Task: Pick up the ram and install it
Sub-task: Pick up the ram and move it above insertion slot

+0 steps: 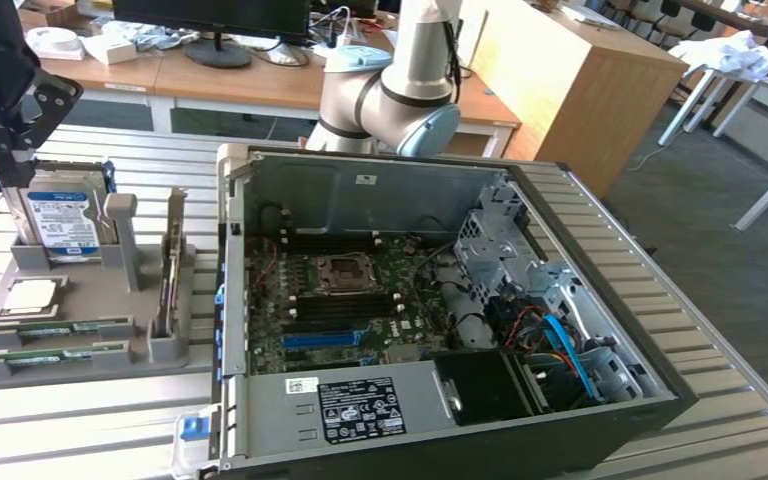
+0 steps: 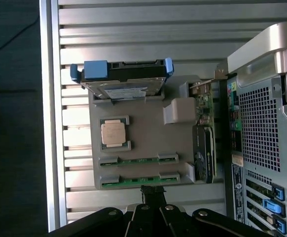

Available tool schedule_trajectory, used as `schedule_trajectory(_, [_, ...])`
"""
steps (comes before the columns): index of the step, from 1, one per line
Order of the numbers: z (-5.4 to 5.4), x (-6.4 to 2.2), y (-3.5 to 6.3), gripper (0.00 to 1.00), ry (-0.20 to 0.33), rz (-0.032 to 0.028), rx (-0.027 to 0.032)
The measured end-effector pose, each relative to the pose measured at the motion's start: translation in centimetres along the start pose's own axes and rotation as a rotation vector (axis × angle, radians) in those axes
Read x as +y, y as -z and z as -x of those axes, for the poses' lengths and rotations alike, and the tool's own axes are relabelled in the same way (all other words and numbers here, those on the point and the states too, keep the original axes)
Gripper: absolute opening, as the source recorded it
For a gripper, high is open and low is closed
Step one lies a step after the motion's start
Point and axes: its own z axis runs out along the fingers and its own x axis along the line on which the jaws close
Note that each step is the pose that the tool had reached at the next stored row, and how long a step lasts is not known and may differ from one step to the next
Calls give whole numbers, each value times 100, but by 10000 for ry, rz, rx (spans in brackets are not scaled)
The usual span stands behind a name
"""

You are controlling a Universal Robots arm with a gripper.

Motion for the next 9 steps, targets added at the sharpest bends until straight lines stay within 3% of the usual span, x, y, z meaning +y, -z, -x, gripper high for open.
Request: schedule_trajectory(9, [0,0,0,10,968,15,43])
